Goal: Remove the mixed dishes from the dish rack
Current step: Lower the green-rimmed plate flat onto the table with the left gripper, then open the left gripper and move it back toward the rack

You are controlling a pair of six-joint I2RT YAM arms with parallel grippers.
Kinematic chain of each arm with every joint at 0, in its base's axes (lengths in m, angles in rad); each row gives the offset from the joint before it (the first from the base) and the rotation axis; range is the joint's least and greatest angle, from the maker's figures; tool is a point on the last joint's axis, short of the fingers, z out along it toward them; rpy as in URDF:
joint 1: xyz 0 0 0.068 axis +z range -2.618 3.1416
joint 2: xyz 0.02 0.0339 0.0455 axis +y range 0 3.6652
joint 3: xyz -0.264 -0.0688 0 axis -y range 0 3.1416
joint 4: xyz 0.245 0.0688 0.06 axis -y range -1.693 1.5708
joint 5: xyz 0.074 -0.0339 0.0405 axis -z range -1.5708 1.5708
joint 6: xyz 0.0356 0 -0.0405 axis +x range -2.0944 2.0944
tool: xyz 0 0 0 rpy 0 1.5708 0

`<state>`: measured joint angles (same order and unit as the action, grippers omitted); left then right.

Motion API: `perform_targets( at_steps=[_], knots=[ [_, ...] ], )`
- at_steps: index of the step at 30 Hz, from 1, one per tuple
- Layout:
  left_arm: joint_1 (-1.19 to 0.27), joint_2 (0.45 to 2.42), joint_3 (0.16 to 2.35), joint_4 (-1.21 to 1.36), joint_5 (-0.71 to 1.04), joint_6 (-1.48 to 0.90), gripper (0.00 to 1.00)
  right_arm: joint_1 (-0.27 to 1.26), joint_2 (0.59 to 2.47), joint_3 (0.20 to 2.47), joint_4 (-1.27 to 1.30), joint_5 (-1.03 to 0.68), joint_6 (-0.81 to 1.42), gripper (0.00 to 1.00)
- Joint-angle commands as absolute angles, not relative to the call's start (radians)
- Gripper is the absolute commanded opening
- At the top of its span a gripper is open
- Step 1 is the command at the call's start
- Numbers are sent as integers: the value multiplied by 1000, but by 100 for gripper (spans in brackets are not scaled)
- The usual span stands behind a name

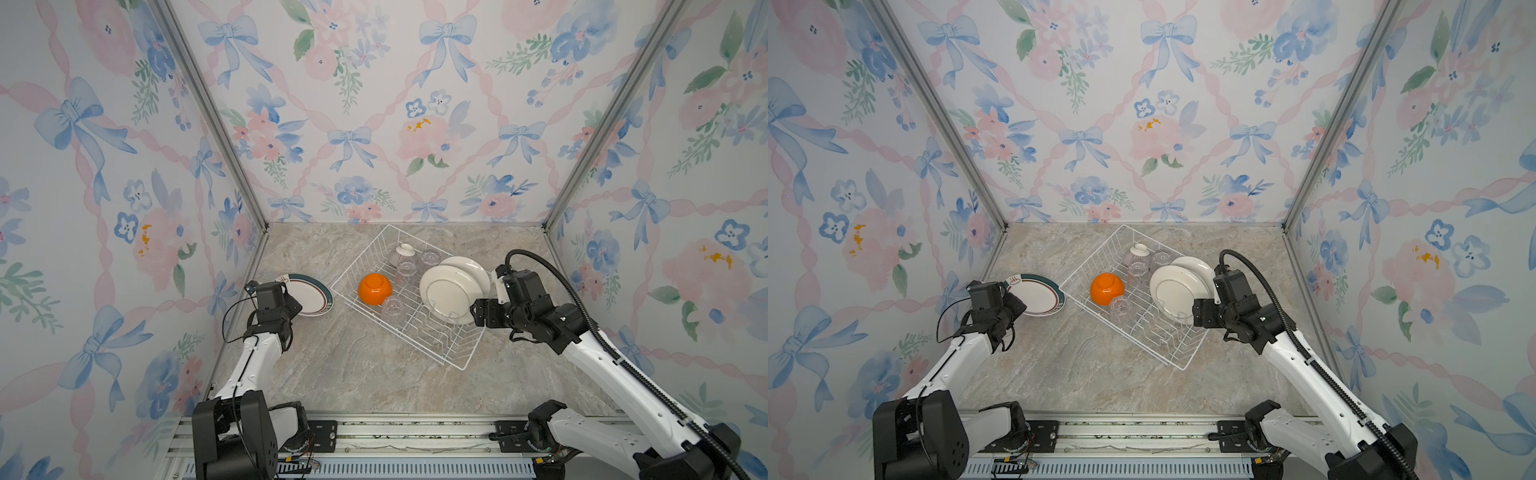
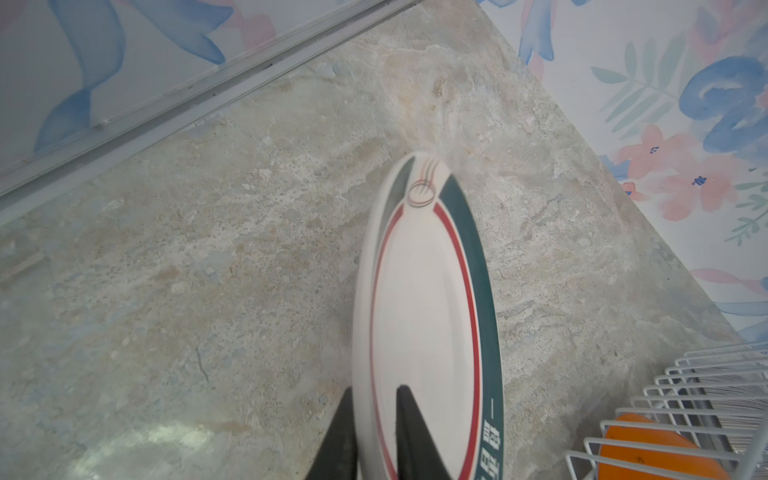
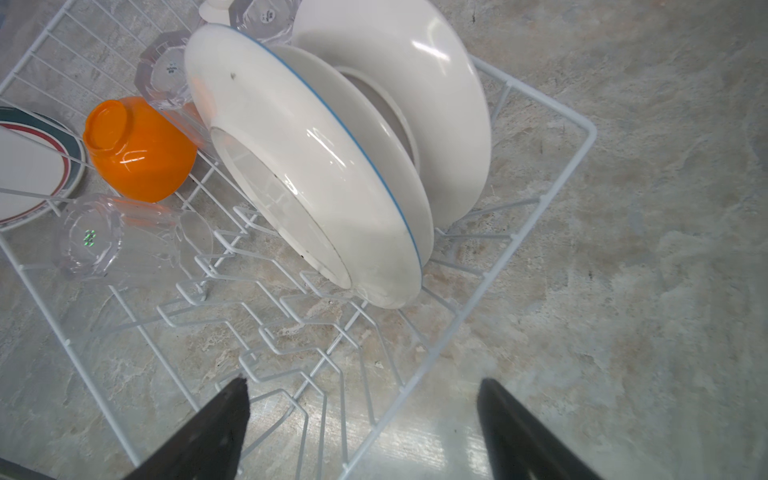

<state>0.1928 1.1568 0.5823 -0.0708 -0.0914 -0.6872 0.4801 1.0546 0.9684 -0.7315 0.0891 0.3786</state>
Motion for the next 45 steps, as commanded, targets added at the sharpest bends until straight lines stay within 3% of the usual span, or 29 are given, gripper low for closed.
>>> perform_targets(
  at_steps=[1,6,8,14,23,33,40,43,45],
  knots=[
    [200,1164,565,-38,-66,-679,28,488,1091,1008,-776,165,345,88],
    [200,1154,545,-38,-61,-684,36,480,1128,1044,-768,182,334,88],
    [199,1150,542,-37,-55,-686,48,476,1136,1047,-755,170,333,88],
    [198,1126,534,-37,-18,-689,71,474,1157,1054,-744,124,347,88],
    [146,979,488,-38,53,-703,82,412,1161,1054,-762,120,357,88],
    [75,903,468,-37,113,-715,84,385,1151,1074,-768,109,381,89],
    [-129,850,476,-11,81,-781,84,299,1147,1048,-732,3,406,89],
    [-194,863,483,1,56,-821,81,284,1142,1030,-705,-33,424,89],
    [-232,891,493,12,34,-824,73,284,1141,1026,-701,-33,425,89]
  ],
)
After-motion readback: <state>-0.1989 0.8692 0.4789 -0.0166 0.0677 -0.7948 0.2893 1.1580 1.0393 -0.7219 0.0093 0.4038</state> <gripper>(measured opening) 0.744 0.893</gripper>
